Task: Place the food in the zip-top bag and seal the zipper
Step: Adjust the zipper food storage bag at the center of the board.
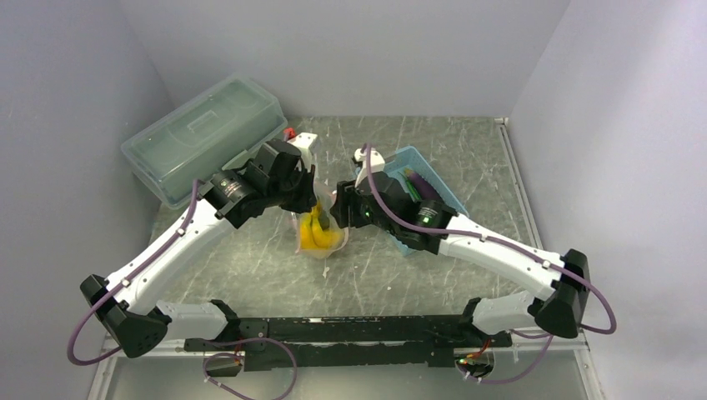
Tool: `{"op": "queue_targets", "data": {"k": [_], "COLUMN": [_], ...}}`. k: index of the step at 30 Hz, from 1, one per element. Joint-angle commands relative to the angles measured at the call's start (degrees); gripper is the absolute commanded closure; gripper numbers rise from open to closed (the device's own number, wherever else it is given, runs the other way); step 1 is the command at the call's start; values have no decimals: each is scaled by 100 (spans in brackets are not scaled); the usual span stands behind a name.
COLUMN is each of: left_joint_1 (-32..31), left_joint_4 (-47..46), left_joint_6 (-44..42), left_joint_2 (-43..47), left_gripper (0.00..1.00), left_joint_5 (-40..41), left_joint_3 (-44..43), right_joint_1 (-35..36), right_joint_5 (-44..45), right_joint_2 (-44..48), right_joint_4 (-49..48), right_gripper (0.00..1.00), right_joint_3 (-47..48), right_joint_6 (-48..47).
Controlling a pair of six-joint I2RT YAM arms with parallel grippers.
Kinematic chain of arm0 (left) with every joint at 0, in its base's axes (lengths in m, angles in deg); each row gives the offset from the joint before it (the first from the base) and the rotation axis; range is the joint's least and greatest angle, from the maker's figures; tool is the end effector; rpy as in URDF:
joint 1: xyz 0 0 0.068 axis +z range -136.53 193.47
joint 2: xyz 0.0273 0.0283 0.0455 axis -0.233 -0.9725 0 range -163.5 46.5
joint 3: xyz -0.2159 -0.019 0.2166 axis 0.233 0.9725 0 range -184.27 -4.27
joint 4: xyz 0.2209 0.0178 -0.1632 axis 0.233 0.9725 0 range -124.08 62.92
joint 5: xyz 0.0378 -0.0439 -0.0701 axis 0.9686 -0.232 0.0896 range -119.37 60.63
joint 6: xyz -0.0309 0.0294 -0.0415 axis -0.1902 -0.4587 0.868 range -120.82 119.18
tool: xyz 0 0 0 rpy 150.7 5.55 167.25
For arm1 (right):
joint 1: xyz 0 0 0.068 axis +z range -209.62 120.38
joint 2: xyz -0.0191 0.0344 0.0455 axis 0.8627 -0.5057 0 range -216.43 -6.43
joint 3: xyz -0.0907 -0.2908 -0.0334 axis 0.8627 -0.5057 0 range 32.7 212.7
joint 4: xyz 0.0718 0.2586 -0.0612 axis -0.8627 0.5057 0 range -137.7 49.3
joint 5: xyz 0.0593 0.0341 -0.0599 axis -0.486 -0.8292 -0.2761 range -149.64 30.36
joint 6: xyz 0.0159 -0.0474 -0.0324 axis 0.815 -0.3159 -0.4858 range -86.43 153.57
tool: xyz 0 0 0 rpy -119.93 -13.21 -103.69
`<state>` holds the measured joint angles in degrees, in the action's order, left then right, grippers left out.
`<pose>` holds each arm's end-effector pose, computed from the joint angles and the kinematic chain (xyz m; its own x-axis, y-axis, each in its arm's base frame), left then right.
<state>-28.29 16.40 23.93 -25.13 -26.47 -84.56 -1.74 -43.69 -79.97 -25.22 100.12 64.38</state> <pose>0.1963 -0.1723 0.4169 -0.7185 0.0808 -0.6908 0.3702 0.8853 -0.2815 0.1707 0.2493 0.3763 -0.5700 0.0182 -0.8215 -0.4589 0.8222 0.3366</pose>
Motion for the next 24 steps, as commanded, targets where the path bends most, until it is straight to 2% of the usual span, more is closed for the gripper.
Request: {"op": "queue_targets", "data": {"k": [1, 7, 13, 18, 20, 21, 23, 24], "left_joint_1": [-17, -19, -21, -21, -17, -19, -18, -17], "left_joint_4": [-128, -90, -74, -47, -31, -26, -13, -6], "left_joint_6": [65, 91, 115, 142, 143, 139, 135, 135], "left_joint_2": [53, 100, 208, 312, 349, 366, 378, 386], "left_gripper": [100, 100, 100, 100, 100, 100, 100, 100], "left_joint_5": [2, 8, 7, 56, 86, 96, 102, 104], "left_joint_3": [-276, -281, -209, -159, -145, -149, -157, -161], "right_joint_1": [-6, -6, -8, -6, -6, -6, -6, -6], "right_joint_5": [-336, 17, 452, 447, 458, 447, 388, 353], "right_joint_2": [-307, -600, -679, -791, -829, -852, -920, -958], "right_joint_4": [-16, 95, 275, 329, 336, 336, 359, 366], "right_gripper": [43, 52, 74, 87, 87, 84, 68, 66], "right_joint_3": [419, 676, 875, 1098, 1183, 1214, 1274, 1296], "right_joint_6": [-142, -248, -551, -735, -813, -855, -866, -866]}}
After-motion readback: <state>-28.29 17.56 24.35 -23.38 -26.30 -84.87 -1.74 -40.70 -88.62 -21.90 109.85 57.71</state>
